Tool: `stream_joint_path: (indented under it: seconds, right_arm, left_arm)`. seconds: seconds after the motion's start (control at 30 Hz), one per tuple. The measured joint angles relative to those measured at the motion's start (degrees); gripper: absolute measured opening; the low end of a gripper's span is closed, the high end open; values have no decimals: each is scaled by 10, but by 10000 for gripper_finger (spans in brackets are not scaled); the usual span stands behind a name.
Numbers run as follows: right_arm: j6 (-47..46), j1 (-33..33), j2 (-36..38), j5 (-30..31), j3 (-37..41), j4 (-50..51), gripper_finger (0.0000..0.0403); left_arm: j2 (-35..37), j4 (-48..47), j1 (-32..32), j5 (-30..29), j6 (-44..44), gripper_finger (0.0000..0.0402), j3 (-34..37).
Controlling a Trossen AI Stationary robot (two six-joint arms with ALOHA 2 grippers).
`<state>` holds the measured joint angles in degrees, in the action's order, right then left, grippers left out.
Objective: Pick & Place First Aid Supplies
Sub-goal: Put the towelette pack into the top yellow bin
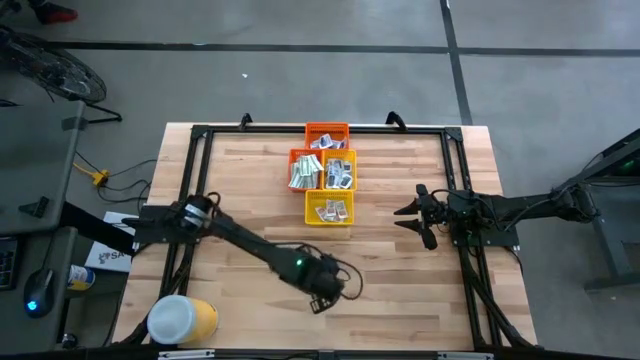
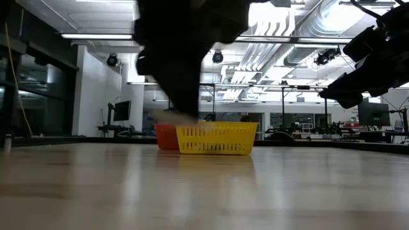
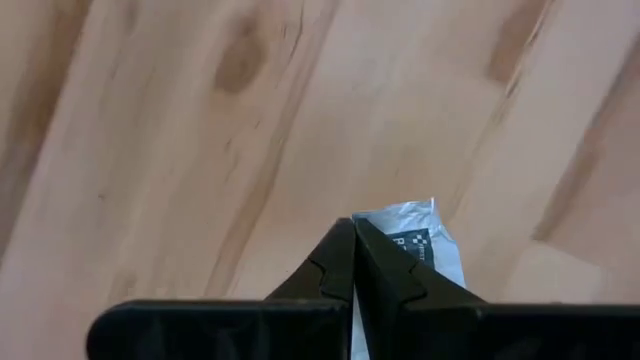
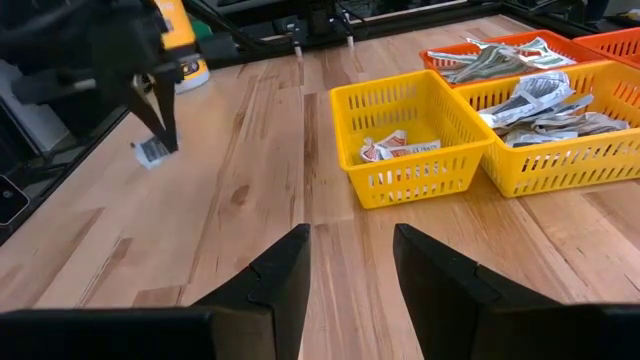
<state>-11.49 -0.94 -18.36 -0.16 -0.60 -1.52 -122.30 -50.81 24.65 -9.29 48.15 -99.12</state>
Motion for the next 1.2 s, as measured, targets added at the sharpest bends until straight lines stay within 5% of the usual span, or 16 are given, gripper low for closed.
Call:
stream_joint_path:
  seconds: [0.47, 0.83, 1.2]
  right_arm:
    - [0, 0, 0, 0, 0, 0, 139]
    - [0, 0, 0, 0, 0, 0, 139]
    - [0, 0, 0, 0, 0, 0, 139]
  left_arm:
    - [1, -45, -211, -37, -21, 0, -156]
    - [2, 4, -347, -36, -40, 0, -161]
    - [-37, 52, -413, -23, -69, 0, -162]
